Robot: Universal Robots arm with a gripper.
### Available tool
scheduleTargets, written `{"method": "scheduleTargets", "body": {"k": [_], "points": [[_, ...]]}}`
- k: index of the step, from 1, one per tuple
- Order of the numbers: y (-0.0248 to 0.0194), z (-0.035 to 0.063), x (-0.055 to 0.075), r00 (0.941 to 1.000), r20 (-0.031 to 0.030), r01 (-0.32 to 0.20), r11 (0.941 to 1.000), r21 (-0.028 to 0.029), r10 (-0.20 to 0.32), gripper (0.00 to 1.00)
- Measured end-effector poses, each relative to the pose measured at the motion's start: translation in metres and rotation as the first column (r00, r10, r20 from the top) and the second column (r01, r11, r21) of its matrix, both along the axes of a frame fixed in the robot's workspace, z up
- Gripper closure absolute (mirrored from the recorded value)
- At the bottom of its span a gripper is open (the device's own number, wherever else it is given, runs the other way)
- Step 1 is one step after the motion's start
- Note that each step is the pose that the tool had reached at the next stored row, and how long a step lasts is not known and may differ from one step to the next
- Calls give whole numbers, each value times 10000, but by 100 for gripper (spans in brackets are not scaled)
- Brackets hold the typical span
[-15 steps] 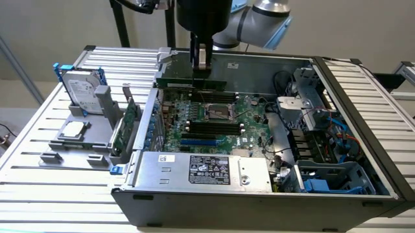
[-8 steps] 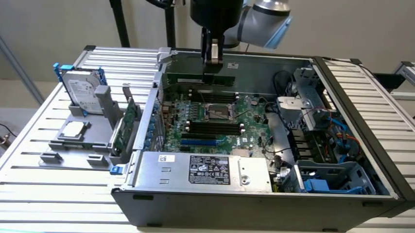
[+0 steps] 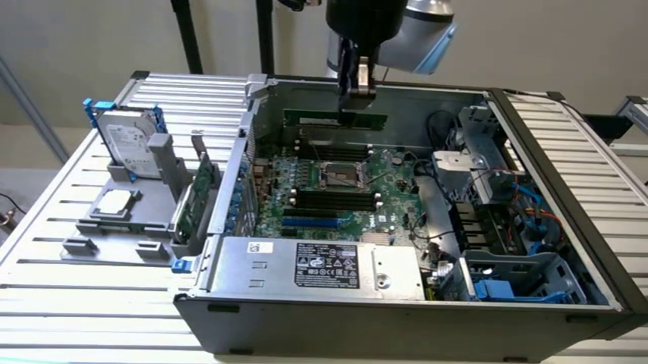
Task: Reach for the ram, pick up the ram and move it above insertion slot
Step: 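Pick up the ram and move it above insertion slot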
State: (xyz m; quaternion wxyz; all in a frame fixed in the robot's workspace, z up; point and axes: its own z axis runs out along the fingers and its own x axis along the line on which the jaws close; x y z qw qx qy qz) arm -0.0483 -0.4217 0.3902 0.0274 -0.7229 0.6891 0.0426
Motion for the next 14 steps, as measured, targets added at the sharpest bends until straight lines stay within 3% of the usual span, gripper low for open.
{"method": "scheduleTargets", "body": {"k": [4, 14], "points": [[19, -14, 79, 10000, 1, 78, 10000, 1, -78, 86], [21, -35, 92, 9996, 1, 299, 9996, 1, -299, 86]]}}
